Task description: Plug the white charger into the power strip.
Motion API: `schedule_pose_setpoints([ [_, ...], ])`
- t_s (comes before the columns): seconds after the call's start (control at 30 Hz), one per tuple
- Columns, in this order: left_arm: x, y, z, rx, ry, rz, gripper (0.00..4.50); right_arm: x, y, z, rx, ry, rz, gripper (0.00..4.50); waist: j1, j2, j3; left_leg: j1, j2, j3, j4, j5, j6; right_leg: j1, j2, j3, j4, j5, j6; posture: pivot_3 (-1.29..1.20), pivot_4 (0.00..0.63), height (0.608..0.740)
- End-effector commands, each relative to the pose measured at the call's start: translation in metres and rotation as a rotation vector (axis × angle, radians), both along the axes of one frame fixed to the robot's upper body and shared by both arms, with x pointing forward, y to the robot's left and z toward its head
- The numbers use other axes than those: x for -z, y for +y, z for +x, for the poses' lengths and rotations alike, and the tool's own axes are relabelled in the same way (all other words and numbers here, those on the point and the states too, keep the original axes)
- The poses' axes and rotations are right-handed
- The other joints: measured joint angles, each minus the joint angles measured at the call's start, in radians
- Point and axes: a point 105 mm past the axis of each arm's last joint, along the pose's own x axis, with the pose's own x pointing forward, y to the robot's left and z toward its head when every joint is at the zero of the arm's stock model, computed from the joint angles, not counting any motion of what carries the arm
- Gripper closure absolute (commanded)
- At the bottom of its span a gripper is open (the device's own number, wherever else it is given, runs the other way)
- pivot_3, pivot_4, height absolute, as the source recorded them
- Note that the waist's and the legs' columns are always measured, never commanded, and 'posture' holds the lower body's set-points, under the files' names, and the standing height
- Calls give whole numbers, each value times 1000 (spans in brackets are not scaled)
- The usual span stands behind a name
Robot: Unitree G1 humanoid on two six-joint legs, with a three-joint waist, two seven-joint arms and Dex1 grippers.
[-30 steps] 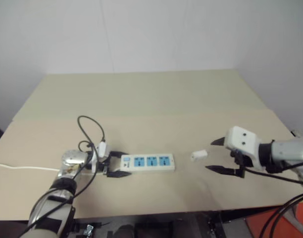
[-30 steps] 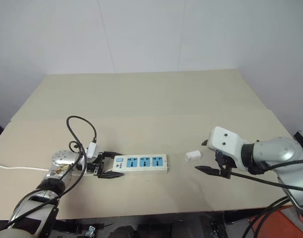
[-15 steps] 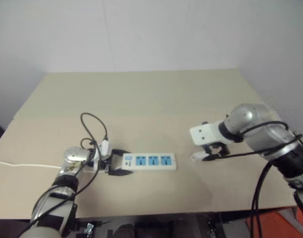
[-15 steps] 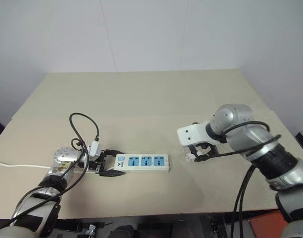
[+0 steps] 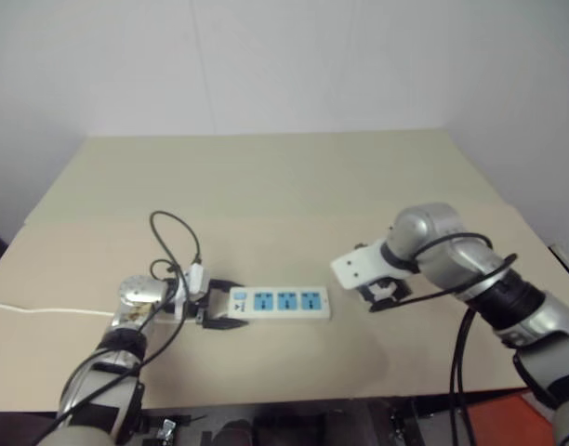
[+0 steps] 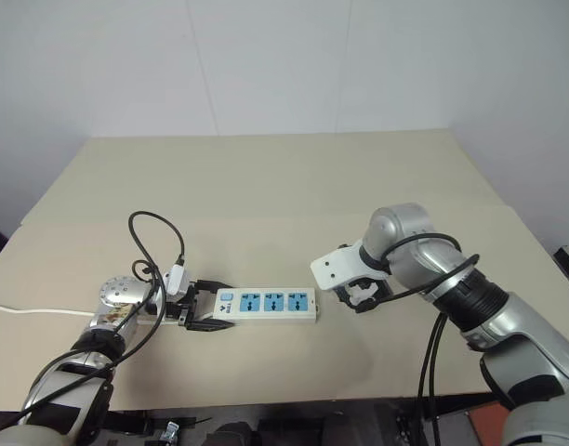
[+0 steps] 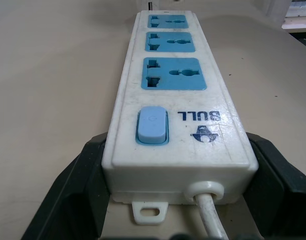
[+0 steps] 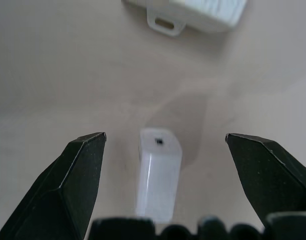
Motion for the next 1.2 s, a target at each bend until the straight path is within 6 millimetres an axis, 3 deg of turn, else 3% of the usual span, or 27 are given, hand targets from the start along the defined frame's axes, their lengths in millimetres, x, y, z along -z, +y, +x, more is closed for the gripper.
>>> schedule_pose_setpoints([
  [0.03,7,5,-3,0,8,60,1213,-2,-2,3,21,-14,-33,0,0,0,0,0,0,0,0,0,0,0,0,0,0,0,0,0,150,740],
  [0.67,9,5,-3,-3,10,64,1213,7,-5,6,12,-10,-96,0,-1,0,0,0,0,0,0,0,0,0,0,0,0,0,0,0,150,740],
  [0.77,10,4,-3,-4,11,63,1213,11,-8,5,8,-3,-116,867,0,0,0,0,0,0,0,0,0,0,0,0,0,0,0,0,150,740],
  [1.0,10,4,-3,-6,13,64,1213,19,-12,5,16,10,-134,3369,0,0,0,0,0,0,0,0,0,0,0,0,0,0,0,0,150,740],
  [1.2,10,5,-3,-5,12,73,1213,11,-12,4,9,-26,-142,3391,0,0,0,0,0,0,0,0,0,0,0,0,0,0,0,0,150,740],
])
